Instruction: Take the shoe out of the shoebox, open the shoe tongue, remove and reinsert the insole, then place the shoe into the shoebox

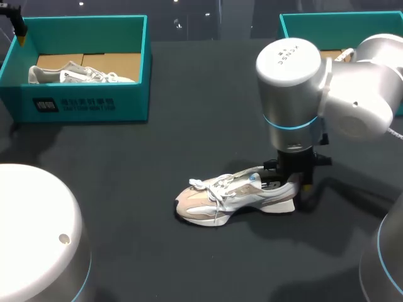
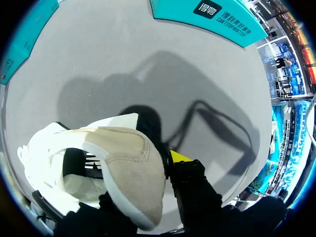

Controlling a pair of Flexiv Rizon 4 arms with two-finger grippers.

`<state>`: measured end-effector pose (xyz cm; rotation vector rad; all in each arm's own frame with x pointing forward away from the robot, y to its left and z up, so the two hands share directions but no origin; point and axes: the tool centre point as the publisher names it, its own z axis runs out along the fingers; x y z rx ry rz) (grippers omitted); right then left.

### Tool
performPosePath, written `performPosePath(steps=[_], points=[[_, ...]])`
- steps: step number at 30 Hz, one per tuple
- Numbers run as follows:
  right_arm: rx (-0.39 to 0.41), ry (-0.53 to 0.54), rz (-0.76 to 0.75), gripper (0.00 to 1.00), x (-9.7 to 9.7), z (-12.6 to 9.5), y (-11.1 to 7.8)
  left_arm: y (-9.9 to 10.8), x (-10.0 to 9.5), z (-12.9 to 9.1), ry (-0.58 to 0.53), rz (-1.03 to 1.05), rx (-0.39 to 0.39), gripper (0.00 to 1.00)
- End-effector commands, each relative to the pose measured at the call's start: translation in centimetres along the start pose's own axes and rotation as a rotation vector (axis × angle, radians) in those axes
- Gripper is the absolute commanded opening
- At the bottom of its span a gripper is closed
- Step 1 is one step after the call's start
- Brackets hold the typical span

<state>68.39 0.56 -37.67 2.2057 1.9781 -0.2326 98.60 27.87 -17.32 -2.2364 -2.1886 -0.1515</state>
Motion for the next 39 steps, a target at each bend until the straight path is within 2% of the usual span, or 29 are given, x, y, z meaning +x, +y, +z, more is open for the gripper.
performPosePath(steps=[1,16,17,18,21,22,23,24,29,32,34,37,39], points=[[0.006,0.019,-0.006,0.0,0.0,0.8,-0.1,0.0,0.0,-0.1,0.002,0.001,0.0,1.0],[0.049,0.065,-0.019,0.02,0.8,2.0,-0.5,0.0,0.0,-0.1,0.002,0.001,0.0,1.0],[0.05,0.066,-0.019,0.18,0.8,2.0,-0.5,0.0,0.0,-0.1,0.002,0.001,0.0,1.0],[0.051,0.068,-0.019,0.28,0.8,2.0,-0.5,0.0,0.0,-0.1,0.002,0.001,0.0,1.0],[0.048,0.071,-0.018,0.49,0.7,1.8,-0.6,0.0,0.0,-0.1,0.002,0.001,0.0,1.0],[0.047,0.072,-0.019,0.84,0.6,1.6,-0.6,0.0,0.0,-0.1,0.002,0.001,0.0,1.0],[0.043,0.073,-0.021,0.96,0.6,1.5,-0.6,0.0,0.0,-0.1,0.002,0.001,0.0,1.0],[0.035,0.079,-0.022,1.0,0.4,1.1,-0.7,0.0,0.0,-0.1,0.002,0.001,0.0,1.0],[0.042,0.111,-0.04,1.0,-0.3,-0.6,-0.7,0.0,0.0,-0.1,0.002,0.001,0.0,1.0],[0.047,0.185,-0.084,1.0,-1.4,-2.4,-0.5,0.0,0.0,-0.1,0.002,0.001,0.0,1.0],[0.073,0.189,-0.107,1.0,-2.0,-3.3,-0.3,0.0,0.0,-0.1,0.002,0.001,0.0,1.0],[0.088,0.253,-0.176,1.0,-2.9,-4.8,0.0,0.0,0.0,-0.1,0.002,0.001,0.0,1.0],[0.063,0.37,-0.295,1.0,-3.4,-5.9,0.1,0.0,0.0,-0.1,0.002,0.001,0.0,1.0]])
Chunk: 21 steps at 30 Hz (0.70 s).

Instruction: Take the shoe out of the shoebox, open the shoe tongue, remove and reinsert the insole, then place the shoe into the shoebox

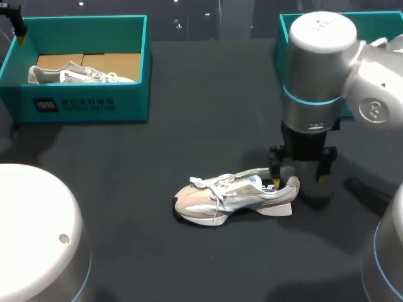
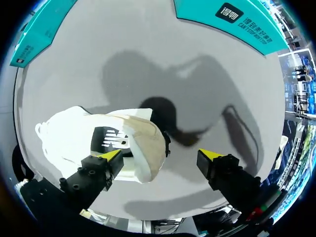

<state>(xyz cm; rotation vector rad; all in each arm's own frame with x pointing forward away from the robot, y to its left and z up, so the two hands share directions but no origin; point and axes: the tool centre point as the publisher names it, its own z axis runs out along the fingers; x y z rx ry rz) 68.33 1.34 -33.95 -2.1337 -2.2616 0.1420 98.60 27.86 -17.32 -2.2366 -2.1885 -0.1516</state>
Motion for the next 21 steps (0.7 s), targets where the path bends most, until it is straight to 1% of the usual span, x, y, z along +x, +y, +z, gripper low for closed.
performPosePath(steps=[1,2,3,4,15,17,18,19,20,21], points=[[-0.035,0.218,-0.208,1.0,-2.8,-3.2,-0.5,0.0,0.0,-0.1,0.002,0.001,0.0,1.0],[-0.094,0.333,-0.335,1.0,-2.8,-3.9,-0.5,0.0,0.0,-0.1,0.002,0.001,0.0,1.0],[-0.117,0.379,-0.389,1.0,-2.9,-4.3,-0.6,0.0,0.0,-0.1,0.002,0.001,0.0,1.0],[-0.119,0.393,-0.447,1.0,-3.1,-4.7,-0.7,0.0,0.0,-0.1,0.002,0.001,0.0,1.0],[-0.119,0.393,-0.447,1.0,-3.1,-4.7,-0.7,0.0,0.0,-0.1,0.002,0.001,0.0,1.0],[-0.207,0.441,-0.513,1.0,-3.9,-5.2,-0.9,0.0,0.0,-0.1,0.002,0.001,0.0,1.0],[-0.243,0.499,-0.555,1.0,-4.5,-5.3,-1.1,0.0,0.0,-0.1,0.002,0.001,0.0,1.0],[-0.273,0.532,-0.582,1.0,-5.0,-5.4,-1.2,0.0,0.0,-0.1,0.002,0.001,0.0,1.0],[-0.285,0.537,-0.627,1.0,-5.5,-5.2,-1.3,0.0,0.0,-0.1,0.002,0.001,0.0,1.0],[-0.297,0.587,-0.673,1.0,-5.9,-5.0,-1.4,0.0,0.0,-0.1,0.002,0.001,0.0,1.0]])
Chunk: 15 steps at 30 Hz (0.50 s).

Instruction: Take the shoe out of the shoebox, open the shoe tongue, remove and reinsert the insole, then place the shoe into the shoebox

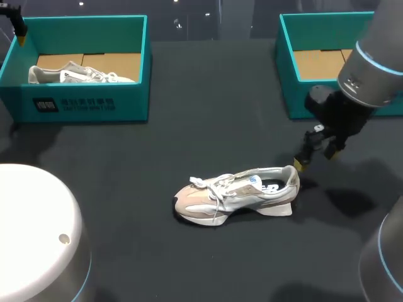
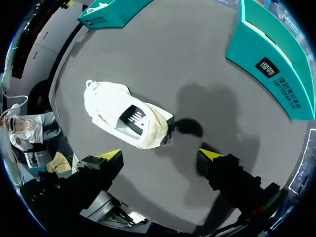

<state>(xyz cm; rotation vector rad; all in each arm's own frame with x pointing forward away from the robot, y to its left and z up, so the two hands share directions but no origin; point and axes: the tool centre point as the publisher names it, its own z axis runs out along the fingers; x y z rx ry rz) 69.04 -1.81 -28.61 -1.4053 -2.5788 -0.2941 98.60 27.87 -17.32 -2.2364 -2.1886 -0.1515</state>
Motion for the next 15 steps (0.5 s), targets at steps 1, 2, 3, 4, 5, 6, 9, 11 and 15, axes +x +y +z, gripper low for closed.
performPosePath(steps=[1,2,3,4,5,6,9,11,15], points=[[-0.256,0.273,-0.203,1.0,-1.7,-0.6,-2.7,0.0,0.0,-0.1,0.002,0.001,0.0,1.0],[-0.257,0.269,-0.224,1.0,-2.0,-0.6,-2.9,0.0,0.0,-0.1,0.002,0.001,0.0,1.0],[-0.261,0.29,-0.277,1.0,-2.1,-0.5,-3.0,0.0,0.0,-0.1,0.002,0.001,0.0,1.0],[-0.299,0.311,-0.302,1.0,-2.4,-0.5,-3.3,0.0,0.0,-0.1,0.002,0.001,0.0,1.0],[-0.327,0.342,-0.309,1.0,-2.9,-0.5,-3.5,0.0,0.0,-0.1,0.002,0.001,0.0,1.0],[-0.328,0.333,-0.345,1.0,-3.0,-0.5,-3.6,0.0,0.0,-0.1,0.002,0.001,0.0,1.0],[-0.421,0.378,-0.482,1.0,-3.2,-0.2,-3.9,0.0,0.0,-0.1,0.002,0.001,0.0,1.0],[-0.458,0.419,-0.547,1.0,-3.0,-0.2,-4.1,0.0,0.0,-0.1,0.002,0.001,0.0,1.0],[-0.458,0.419,-0.547,1.0,-3.0,-0.2,-4.1,0.0,0.0,-0.1,0.002,0.001,0.0,1.0]])
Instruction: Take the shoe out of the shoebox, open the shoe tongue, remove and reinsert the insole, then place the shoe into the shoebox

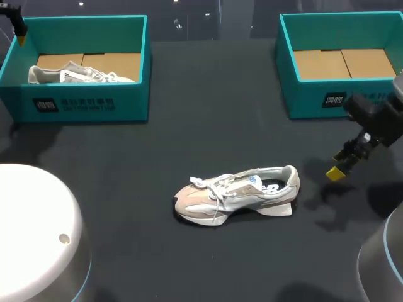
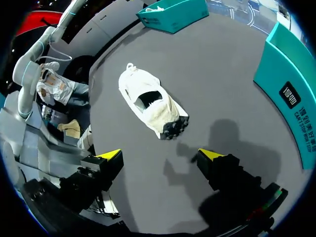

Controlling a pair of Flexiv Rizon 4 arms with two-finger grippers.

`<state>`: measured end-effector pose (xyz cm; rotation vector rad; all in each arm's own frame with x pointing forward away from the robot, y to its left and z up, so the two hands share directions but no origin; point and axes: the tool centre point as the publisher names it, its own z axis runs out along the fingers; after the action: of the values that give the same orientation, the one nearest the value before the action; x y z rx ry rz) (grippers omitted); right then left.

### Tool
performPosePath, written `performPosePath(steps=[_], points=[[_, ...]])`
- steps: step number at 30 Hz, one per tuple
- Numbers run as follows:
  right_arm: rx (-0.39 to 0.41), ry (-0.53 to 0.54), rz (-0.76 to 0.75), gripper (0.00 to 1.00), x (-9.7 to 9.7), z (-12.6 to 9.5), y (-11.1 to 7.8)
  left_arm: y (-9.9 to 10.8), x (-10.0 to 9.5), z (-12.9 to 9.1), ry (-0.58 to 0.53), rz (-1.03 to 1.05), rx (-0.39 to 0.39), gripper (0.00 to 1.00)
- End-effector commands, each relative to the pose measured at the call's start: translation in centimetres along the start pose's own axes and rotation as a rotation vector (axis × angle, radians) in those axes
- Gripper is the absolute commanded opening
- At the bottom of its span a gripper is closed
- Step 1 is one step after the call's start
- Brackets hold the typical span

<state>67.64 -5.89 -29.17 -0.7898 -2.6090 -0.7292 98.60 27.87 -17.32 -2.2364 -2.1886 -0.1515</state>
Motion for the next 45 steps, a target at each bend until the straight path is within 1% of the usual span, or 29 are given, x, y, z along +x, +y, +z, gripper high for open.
performPosePath(steps=[1,7,8,9,10,12,14,16,17,18,19,21,22,26,29,30,42,44,45], points=[[-0.285,0.081,-0.178,1.0,-0.1,0.1,-0.8,0.0,0.0,-0.1,0.002,0.001,0.0,1.0],[-0.285,0.081,-0.178,1.0,-0.1,0.1,-0.8,0.0,0.0,-0.1,0.002,0.001,0.0,1.0],[-0.292,0.078,-0.203,1.0,-0.1,-0.1,-0.7,0.0,0.0,-0.1,0.002,0.001,0.0,1.0],[-0.33,0.059,-0.24,1.0,-0.1,-0.4,-0.7,0.0,0.0,-0.1,0.002,0.001,0.0,1.0],[-0.351,0.051,-0.267,1.0,-0.2,-0.6,-0.7,0.0,0.0,-0.1,0.002,0.001,0.0,1.0],[-0.381,0.009,-0.295,1.0,-0.7,-0.9,-0.9,0.0,0.0,-0.1,0.002,0.001,0.0,1.0],[-0.392,-0.002,-0.324,1.0,-1.4,-1.0,-1.3,0.0,0.0,-0.1,0.002,0.001,0.0,1.0],[-0.423,0.01,-0.38,1.0,-2.0,-0.8,-1.6,0.0,0.0,-0.1,0.002,0.001,0.0,1.0],[-0.425,0.005,-0.379,1.0,-2.5,-0.7,-1.9,0.0,0.0,-0.1,0.002,0.001,0.0,1.0],[-0.43,0.015,-0.409,1.0,-2.8,-0.5,-2.0,0.0,0.0,-0.1,0.002,0.001,0.0,1.0],[-0.45,0.02,-0.419,1.0,-3.3,-0.4,-2.4,0.0,0.0,-0.1,0.002,0.001,0.0,1.0],[-0.446,0.023,-0.42,1.0,-4.3,-0.1,-2.8,0.0,0.0,-0.1,0.002,0.001,0.0,1.0],[-0.461,0.024,-0.426,1.0,-4.7,-0.1,-3.0,0.0,0.0,-0.1,0.002,0.001,0.0,1.0],[-0.474,0.022,-0.459,1.0,-5.7,0.2,-3.4,0.0,0.0,-0.1,0.002,0.001,0.0,1.0],[-0.467,-0.027,-0.471,1.0,-6.3,0.5,-3.7,0.0,0.0,-0.1,0.002,0.001,0.0,1.0],[-0.448,-0.051,-0.466,1.0,-6.5,0.6,-3.8,0.0,0.0,-0.1,0.002,0.001,0.0,1.0],[-0.448,-0.051,-0.466,1.0,-6.5,0.6,-3.8,0.0,0.0,-0.1,0.002,0.001,0.0,1.0],[-0.465,-0.06,-0.442,1.0,-7.3,1.2,-4.6,0.0,0.0,-0.1,0.002,0.001,0.0,1.0],[-0.489,-0.061,-0.45,1.0,-7.5,1.6,-4.9,0.0,0.0,-0.1,0.002,0.001,0.0,1.0]])
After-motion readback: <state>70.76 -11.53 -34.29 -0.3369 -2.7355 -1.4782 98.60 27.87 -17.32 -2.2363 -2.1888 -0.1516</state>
